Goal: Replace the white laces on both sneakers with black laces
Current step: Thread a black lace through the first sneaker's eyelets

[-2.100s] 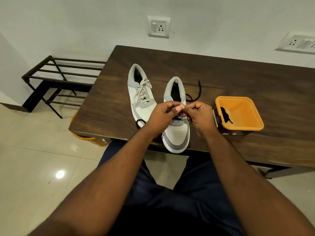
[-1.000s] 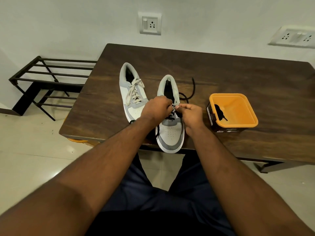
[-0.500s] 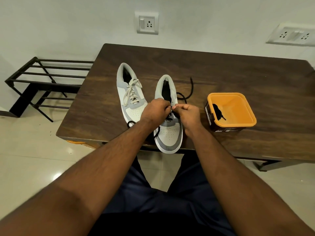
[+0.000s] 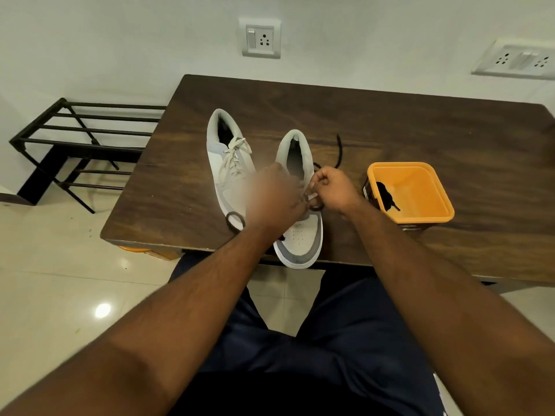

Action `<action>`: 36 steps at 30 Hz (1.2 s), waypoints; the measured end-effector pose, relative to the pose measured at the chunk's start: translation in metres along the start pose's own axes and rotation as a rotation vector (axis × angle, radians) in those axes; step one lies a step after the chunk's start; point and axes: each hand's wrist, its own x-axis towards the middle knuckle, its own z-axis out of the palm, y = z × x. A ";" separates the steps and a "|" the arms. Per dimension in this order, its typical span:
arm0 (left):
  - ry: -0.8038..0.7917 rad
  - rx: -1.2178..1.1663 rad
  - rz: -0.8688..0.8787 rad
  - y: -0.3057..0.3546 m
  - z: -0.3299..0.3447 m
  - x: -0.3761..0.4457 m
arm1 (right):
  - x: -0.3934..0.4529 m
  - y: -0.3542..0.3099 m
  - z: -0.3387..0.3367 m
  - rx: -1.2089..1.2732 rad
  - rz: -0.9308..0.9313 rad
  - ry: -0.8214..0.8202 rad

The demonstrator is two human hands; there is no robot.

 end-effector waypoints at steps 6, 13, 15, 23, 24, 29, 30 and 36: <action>-0.058 -0.095 -0.104 0.009 0.000 -0.005 | 0.014 -0.033 -0.026 -0.291 0.056 -0.168; -0.076 -0.073 -0.160 0.013 -0.001 -0.009 | 0.063 -0.077 -0.091 -0.638 -0.183 0.410; -0.081 -0.075 -0.177 0.015 -0.001 -0.011 | 0.069 -0.078 -0.093 -0.477 -0.208 0.470; -0.049 -0.024 -0.201 0.014 0.009 -0.018 | -0.002 0.001 0.003 0.227 0.187 0.164; -0.046 -0.024 -0.206 0.015 0.010 -0.018 | -0.009 0.009 0.011 0.258 0.179 0.183; -0.046 -0.031 -0.217 0.015 0.014 -0.021 | -0.021 -0.001 0.025 0.386 0.137 0.176; -0.053 -0.027 -0.224 0.013 0.015 -0.023 | -0.019 -0.006 0.026 0.364 0.152 0.159; -0.059 -0.042 -0.252 0.016 0.015 -0.021 | 0.030 -0.080 -0.045 0.240 0.017 0.362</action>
